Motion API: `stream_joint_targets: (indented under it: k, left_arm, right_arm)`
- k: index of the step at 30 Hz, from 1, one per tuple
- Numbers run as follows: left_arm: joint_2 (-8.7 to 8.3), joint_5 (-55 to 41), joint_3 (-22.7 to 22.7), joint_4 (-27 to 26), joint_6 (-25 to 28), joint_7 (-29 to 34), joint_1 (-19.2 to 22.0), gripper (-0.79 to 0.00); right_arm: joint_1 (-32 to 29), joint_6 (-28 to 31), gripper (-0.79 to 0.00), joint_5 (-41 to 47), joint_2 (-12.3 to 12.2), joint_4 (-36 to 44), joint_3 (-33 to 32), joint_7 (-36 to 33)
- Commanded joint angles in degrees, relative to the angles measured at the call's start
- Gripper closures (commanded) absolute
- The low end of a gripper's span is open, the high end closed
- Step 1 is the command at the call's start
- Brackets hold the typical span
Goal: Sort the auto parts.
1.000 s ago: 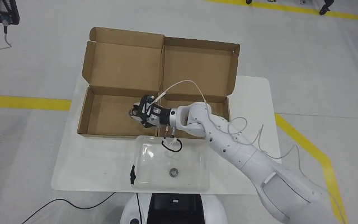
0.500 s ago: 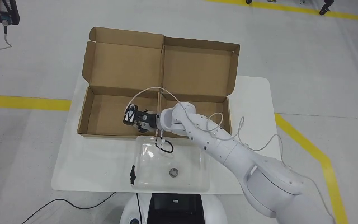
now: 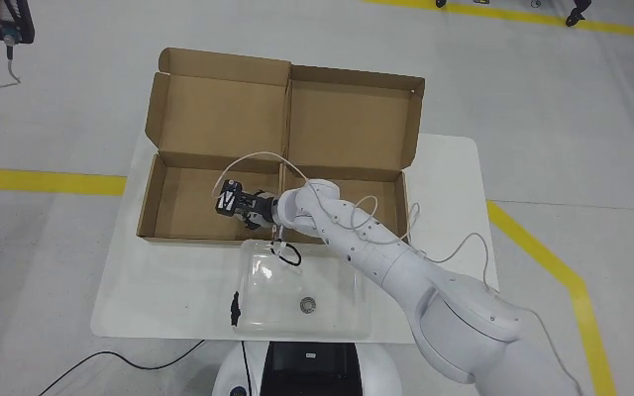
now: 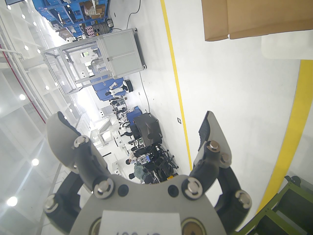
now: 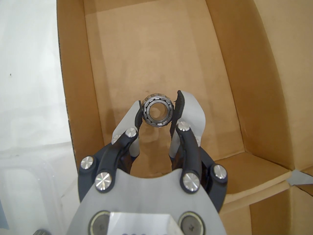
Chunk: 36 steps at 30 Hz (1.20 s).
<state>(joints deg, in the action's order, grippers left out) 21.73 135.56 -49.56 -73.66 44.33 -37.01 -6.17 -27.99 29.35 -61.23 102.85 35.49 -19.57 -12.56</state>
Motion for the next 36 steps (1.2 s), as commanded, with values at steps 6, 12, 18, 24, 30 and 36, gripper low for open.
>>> stream_joint_targets:
  k: [6, 12, 18, 24, 30, 36]
  left_arm:
    - [0.00, 0.00, 0.00, 0.00, 0.00, 0.00, 0.00, -0.785]
    - [0.00, 0.00, 0.00, 0.00, 0.00, 0.00, 0.00, -0.785]
    - [0.00, 0.00, 0.00, 0.00, 0.00, 0.00, 0.00, -0.785]
    - [0.00, 0.00, 0.00, 0.00, 0.00, 0.00, 0.00, -0.785]
    - [0.00, 0.00, 0.00, 0.00, 0.00, 0.00, 0.00, -0.785]
    - [0.00, 0.00, 0.00, 0.00, 0.00, 0.00, 0.00, -0.785]
  right_arm:
    - [0.94, 0.32, -0.456, -1.43, 0.11, -0.13, -1.58, 3.11]
    - [1.04, 2.66, -0.391, -3.25, -1.41, 4.01, -3.98, 6.75]
    - [-1.53, 5.06, -0.382, -6.84, -4.65, 14.60, -7.11, 6.40]
    - [-7.58, 9.22, -0.382, -10.21, -9.13, 28.57, -11.79, -0.21]
    - [-17.09, 12.91, -0.388, -11.43, -13.80, 41.96, -18.50, -7.88]
    - [-28.38, 18.41, -0.369, -12.48, -18.07, 54.09, -25.16, -14.35]
